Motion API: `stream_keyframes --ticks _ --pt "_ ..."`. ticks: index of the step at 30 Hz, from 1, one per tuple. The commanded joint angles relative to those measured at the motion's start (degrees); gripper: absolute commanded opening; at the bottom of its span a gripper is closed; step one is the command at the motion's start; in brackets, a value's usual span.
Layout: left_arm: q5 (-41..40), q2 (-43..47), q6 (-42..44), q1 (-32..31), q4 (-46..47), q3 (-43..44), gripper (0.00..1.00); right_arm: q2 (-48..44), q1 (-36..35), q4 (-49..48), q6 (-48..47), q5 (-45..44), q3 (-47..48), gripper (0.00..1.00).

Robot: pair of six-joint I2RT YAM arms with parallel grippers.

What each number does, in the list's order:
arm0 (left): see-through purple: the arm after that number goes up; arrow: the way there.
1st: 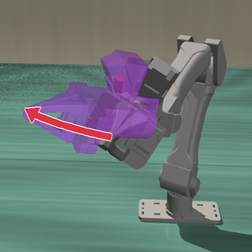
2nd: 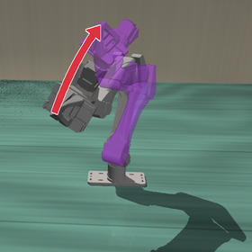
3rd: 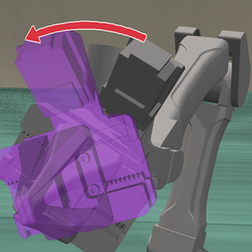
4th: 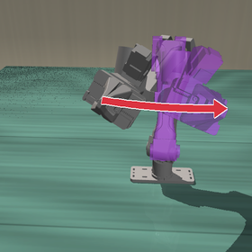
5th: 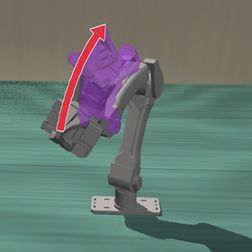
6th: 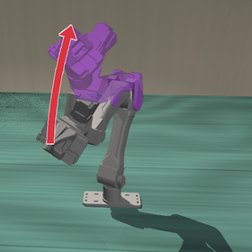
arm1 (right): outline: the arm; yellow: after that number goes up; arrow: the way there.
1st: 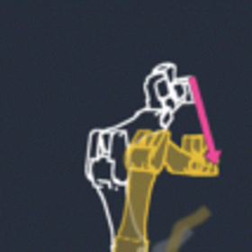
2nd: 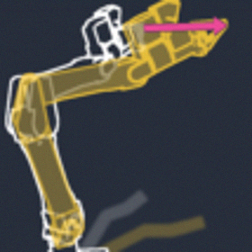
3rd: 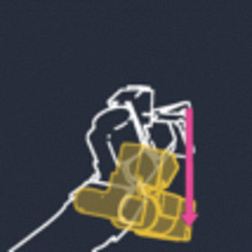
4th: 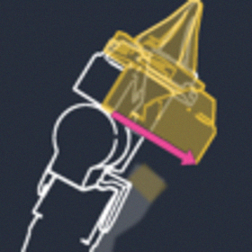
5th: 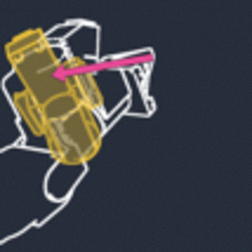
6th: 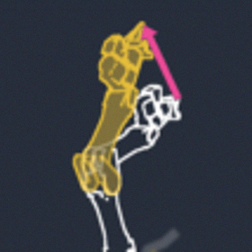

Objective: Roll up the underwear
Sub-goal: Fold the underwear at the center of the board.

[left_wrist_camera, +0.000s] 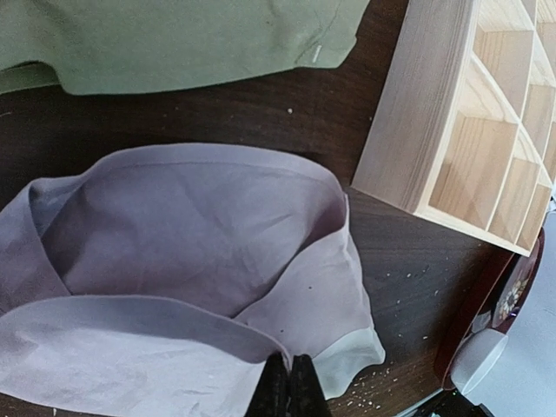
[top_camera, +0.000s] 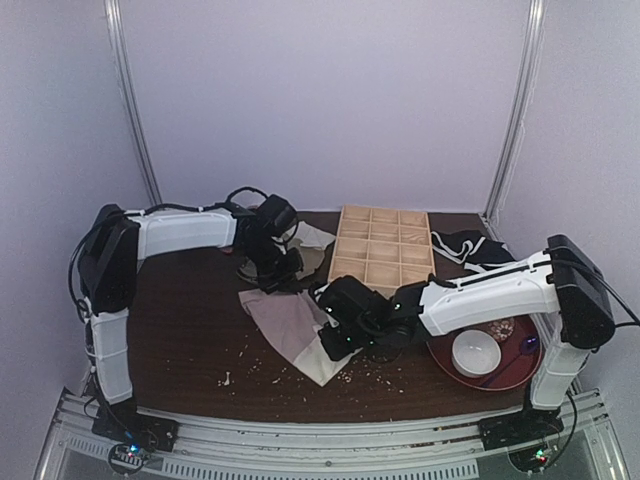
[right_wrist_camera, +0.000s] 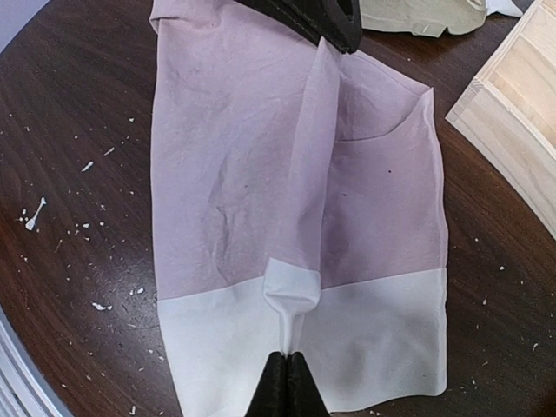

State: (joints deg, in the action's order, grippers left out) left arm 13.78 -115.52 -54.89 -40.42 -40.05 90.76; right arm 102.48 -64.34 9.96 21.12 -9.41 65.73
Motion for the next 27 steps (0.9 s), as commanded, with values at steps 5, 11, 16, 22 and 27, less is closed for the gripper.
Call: stream_keyframes --ticks 5,11,16,22,27 --pt "3.0 -4.8 2.3 0.8 -0.3 6.7 0.00 -2.1 2.2 -0.4 1.7 0.3 -2.6 0.00" --pt "3.5 -7.6 3.0 1.0 -1.0 10.6 0.00 -2.3 4.0 -1.8 2.6 1.3 -4.6 0.00" --pt "4.2 -9.5 3.1 1.4 -1.3 11.8 0.00 -1.7 5.6 -2.2 2.5 2.3 -4.9 0.00" --pt "4.4 -11.1 3.1 1.5 -1.7 11.8 0.00 -1.1 7.4 -2.8 2.3 3.4 -4.7 0.00" --pt "4.6 -12.4 3.1 1.6 -1.7 12.2 0.00 -0.3 8.4 -3.0 2.0 4.2 -4.5 0.00"
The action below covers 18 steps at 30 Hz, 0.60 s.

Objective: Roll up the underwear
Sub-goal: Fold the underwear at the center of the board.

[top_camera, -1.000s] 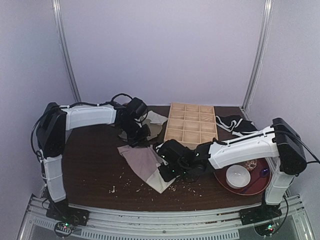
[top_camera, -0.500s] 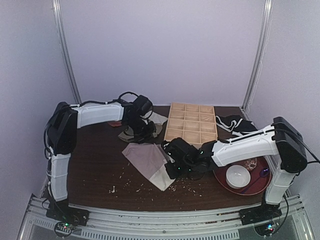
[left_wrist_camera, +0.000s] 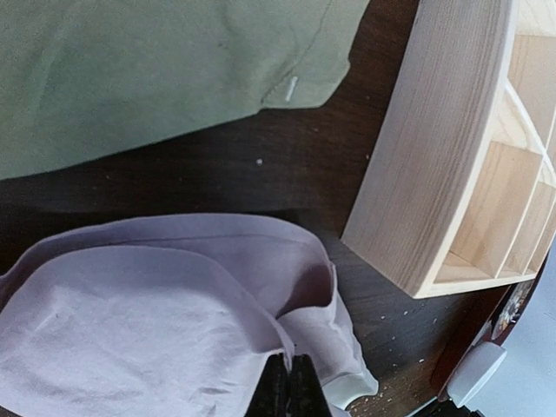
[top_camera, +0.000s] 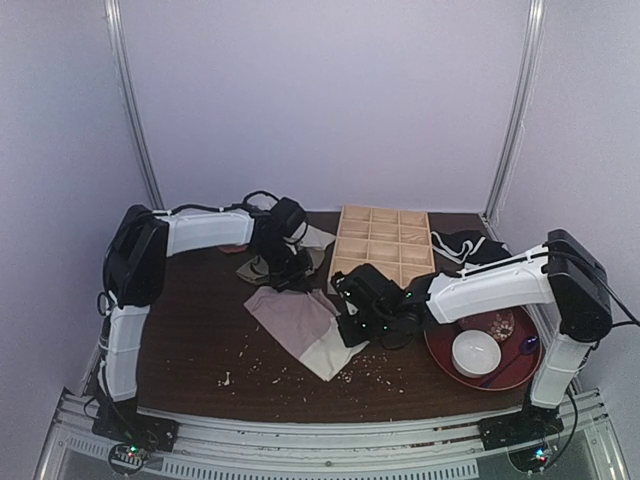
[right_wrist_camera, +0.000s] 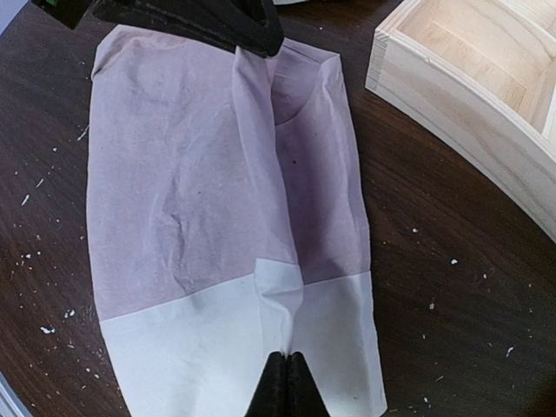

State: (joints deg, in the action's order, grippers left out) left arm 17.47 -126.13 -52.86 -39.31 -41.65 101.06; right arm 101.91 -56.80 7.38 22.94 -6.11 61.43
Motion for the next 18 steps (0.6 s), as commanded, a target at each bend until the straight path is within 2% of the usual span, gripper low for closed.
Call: stream_keyframes --ticks 1,18 --pt "1.2 -2.2 1.1 0.5 -0.1 2.1 0.00 0.3 1.0 -0.4 0.1 1.0 -0.3 0.00" --pt "2.0 -5.8 1.1 0.5 -0.2 5.3 0.00 0.4 2.1 -2.2 1.3 1.1 -4.6 0.00"
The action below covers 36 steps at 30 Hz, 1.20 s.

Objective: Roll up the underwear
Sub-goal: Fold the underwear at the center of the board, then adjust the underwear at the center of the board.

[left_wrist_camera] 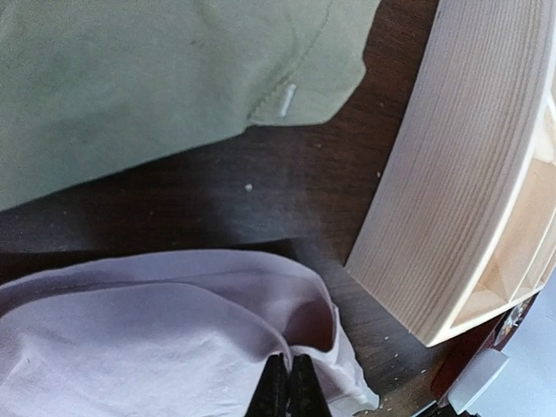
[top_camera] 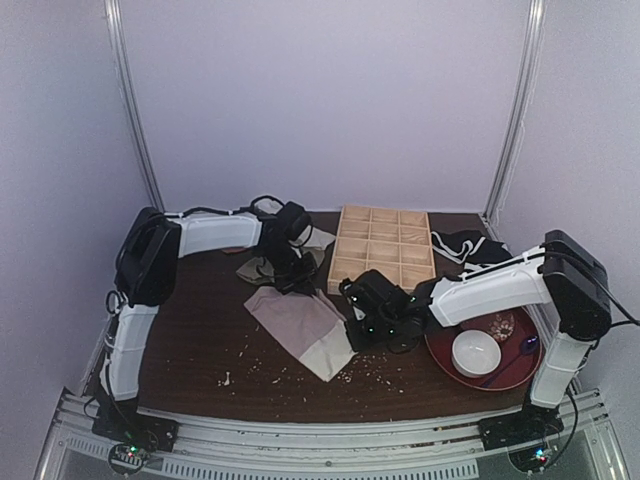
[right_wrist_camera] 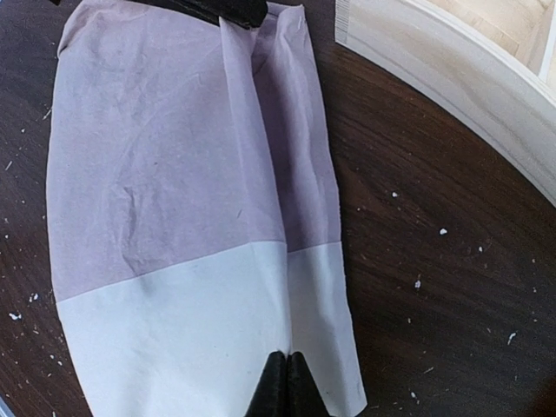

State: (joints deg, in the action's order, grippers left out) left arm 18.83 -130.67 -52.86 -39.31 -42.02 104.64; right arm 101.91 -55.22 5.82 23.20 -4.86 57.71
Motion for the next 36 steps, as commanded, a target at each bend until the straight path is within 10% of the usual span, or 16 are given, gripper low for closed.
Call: stream_keyframes --ticks 1,8,16,36 --pt "0.5 -1.3 1.1 0.6 0.3 1.8 0.00 0.5 0.6 -0.8 1.1 -0.2 -1.0 0.00" --pt "0.8 -2.0 1.6 0.6 0.3 2.7 0.03 1.6 1.7 -1.8 1.6 -0.4 -1.0 0.00" --pt "-1.2 2.2 2.6 0.5 -1.3 3.4 0.43 -1.9 3.6 -1.6 1.8 -0.3 -1.3 0.25" --pt "-1.8 6.9 0.7 -0.9 -1.8 -2.0 0.48 -0.2 8.2 -8.4 5.1 13.5 -5.8 0.36"
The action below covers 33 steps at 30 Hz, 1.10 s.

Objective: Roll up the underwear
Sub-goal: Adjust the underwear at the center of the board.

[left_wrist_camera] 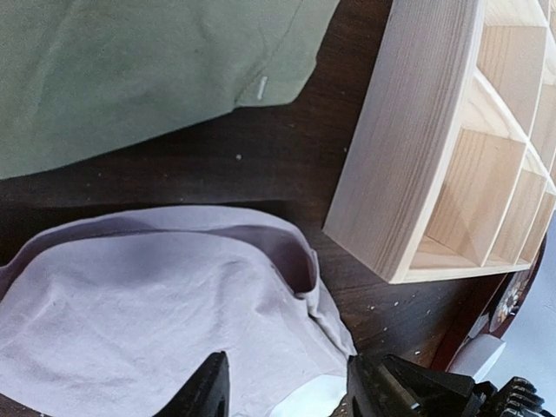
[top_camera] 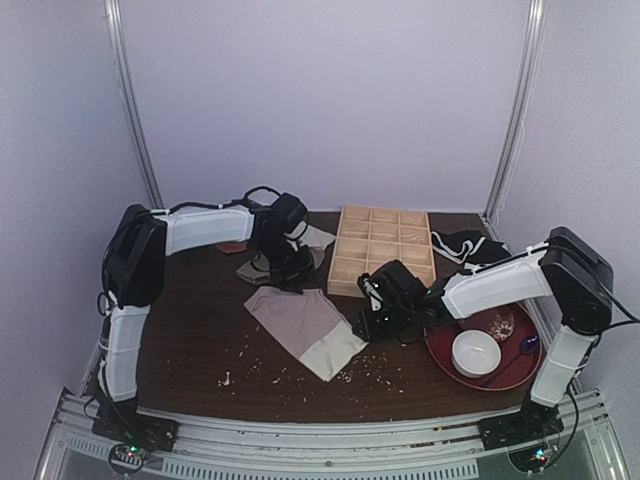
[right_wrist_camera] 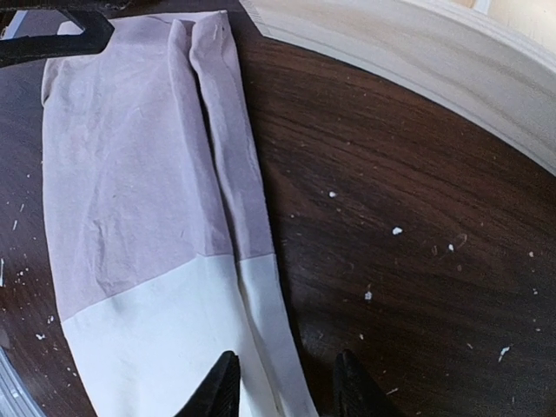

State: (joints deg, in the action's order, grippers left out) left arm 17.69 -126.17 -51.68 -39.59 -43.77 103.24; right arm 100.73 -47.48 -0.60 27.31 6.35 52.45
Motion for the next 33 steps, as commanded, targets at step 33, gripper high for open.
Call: stream_keyframes --ticks 33 --pt "-1.2 8.8 -0.6 -1.6 0.1 -7.9 0.47 -4.0 -5.7 -6.7 9.2 2.2 -10.6 0.00"
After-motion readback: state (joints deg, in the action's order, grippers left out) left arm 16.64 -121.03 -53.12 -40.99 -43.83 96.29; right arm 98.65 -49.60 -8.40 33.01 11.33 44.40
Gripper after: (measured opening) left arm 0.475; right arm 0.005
